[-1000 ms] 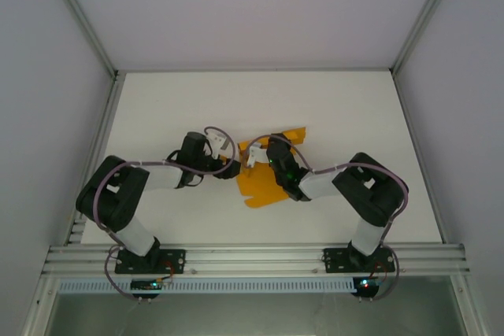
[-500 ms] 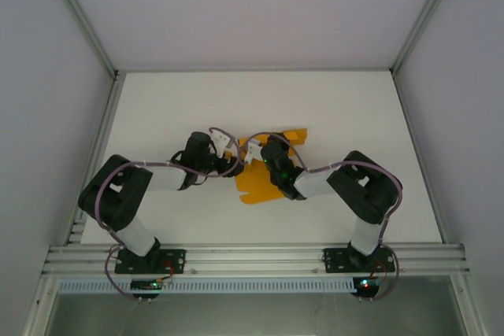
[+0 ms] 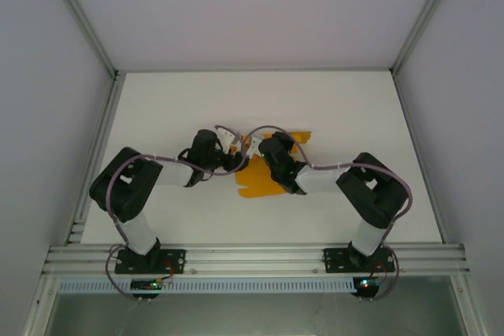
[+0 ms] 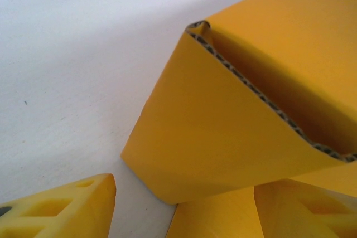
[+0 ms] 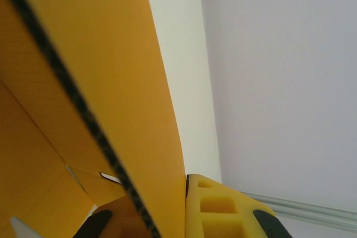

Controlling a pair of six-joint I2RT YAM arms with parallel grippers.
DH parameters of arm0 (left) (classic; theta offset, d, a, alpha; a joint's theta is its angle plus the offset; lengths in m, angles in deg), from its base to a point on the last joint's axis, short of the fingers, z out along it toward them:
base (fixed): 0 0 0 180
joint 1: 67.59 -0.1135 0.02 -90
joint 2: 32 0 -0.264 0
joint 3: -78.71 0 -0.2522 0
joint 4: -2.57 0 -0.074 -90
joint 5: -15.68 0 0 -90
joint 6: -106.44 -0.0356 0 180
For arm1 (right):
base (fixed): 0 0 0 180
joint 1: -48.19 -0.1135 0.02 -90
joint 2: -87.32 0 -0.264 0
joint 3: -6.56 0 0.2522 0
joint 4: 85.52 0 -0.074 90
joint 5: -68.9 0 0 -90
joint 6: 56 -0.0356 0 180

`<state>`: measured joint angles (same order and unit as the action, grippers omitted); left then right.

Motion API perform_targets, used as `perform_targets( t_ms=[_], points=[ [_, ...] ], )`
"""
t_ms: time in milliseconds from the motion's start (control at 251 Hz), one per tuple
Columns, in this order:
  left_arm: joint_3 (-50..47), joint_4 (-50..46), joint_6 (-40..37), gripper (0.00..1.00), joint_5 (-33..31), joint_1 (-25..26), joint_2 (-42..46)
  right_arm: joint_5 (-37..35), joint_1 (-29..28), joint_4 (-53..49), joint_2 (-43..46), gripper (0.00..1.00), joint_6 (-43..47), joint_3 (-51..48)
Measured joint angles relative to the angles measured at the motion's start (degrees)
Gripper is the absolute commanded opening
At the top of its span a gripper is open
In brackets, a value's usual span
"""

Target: Assemble paper box

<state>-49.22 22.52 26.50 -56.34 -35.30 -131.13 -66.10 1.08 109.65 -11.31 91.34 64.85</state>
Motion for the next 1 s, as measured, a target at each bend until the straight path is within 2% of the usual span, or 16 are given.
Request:
perform_targets(
  t_ms=[28,196,327,467,599,798,870,1002],
  points=[
    [0.0,0.2,0.1,0.69,-0.6,0.2,0.0,0.1,0.0,-0.5,0.2,0.00,-0.4,0.0],
    [-0.3,2.3,1.3,0.71,-4.6,1.8,-0.1,-0.6,0.2,-2.0,-0.3,0.00,-2.5,1.1],
    [-1.1,4.5,1.5,0.69,-5.3,2.5,-0.9,-0.9,0.2,-1.5,-0.9,0.00,-3.0,1.3],
    [-3.8,6.5,2.2,0.80,-6.5,2.6,-0.1,-1.8,0.2,1.4,-1.9,0.00,-1.8,1.0],
    [-7.6,4.1,2.6,0.89,-7.3,2.5,5.6,-1.8,0.1,2.2,-2.2,0.00,-1.0,1.0],
    [-8.8,0.7,2.6,0.92,-7.6,2.5,14.0,-1.8,-0.1,2.2,-2.3,0.00,-1.0,1.2],
    [-8.5,-0.3,2.4,0.87,-8.3,2.6,14.4,-1.7,-0.1,2.1,-2.5,0.00,-1.0,1.6],
    [-5.4,-4.3,1.2,0.53,-9.9,2.5,11.8,-1.7,-0.1,0.9,-2.5,0.01,-1.3,2.1]
  ],
)
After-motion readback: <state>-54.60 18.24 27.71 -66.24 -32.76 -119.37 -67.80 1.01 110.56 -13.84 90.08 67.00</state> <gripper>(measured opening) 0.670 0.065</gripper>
